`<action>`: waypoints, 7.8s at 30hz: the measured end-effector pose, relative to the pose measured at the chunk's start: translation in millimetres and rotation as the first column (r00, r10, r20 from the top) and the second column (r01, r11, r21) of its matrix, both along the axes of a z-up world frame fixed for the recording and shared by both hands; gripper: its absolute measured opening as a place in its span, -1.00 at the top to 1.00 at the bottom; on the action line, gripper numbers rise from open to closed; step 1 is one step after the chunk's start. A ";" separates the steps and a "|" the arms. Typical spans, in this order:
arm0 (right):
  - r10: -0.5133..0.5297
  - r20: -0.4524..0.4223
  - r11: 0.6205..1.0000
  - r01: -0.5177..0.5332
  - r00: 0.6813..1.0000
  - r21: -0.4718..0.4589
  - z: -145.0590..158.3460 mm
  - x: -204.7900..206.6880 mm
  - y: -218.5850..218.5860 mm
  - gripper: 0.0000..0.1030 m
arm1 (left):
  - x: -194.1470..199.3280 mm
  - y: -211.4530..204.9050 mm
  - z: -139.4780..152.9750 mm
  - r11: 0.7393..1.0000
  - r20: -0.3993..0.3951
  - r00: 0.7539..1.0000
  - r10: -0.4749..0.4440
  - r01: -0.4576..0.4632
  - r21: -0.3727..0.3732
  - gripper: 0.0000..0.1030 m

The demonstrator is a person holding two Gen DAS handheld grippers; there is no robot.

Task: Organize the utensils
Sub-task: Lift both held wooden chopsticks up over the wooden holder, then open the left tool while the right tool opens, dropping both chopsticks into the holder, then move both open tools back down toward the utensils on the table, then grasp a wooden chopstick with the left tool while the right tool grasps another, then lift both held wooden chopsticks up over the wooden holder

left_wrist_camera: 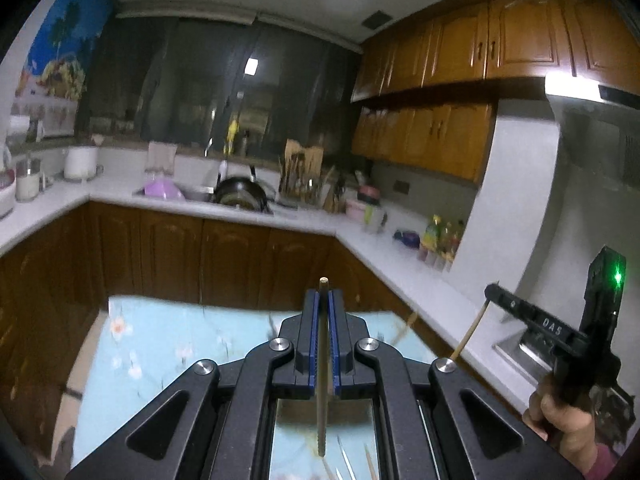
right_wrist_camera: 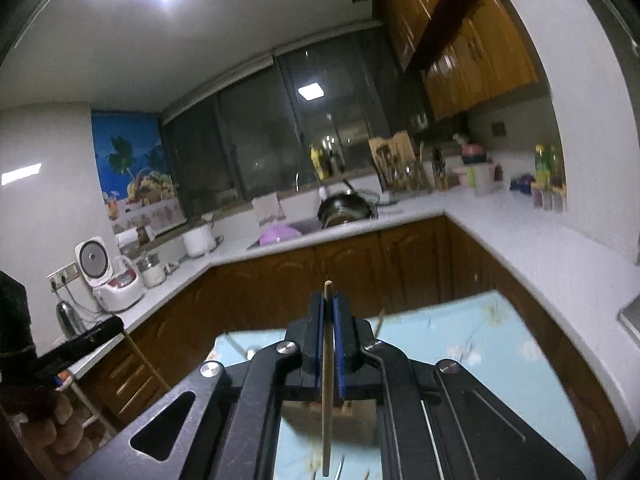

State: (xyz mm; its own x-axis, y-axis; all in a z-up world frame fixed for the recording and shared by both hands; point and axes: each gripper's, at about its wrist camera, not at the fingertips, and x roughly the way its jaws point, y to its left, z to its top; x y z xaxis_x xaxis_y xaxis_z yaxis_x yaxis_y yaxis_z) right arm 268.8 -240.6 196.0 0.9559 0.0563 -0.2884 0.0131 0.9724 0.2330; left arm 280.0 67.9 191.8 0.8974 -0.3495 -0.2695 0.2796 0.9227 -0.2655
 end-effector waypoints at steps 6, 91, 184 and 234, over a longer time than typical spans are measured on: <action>-0.037 0.059 0.999 0.039 0.998 -0.027 15.0 31.0 -3.1 0.91 | 38.9 -10.9 2.1 0.999 0.062 0.997 0.036 -0.037 0.001 0.95; -0.025 -0.275 0.990 0.061 0.961 0.126 -163.9 -113.4 -13.6 -0.90 | -81.6 8.6 -143.7 0.985 -0.393 0.909 0.139 -0.169 -0.042 -0.54; 0.124 -0.320 0.991 -0.103 0.939 0.081 -111.0 -61.2 11.5 0.91 | -45.6 -26.9 -88.4 0.991 -0.341 0.935 -0.098 0.122 0.050 0.95; -0.016 0.035 0.999 0.017 0.999 -0.037 14.3 14.3 -5.0 0.91 | 37.8 -11.9 7.7 0.999 0.049 0.998 0.050 -0.050 0.004 0.95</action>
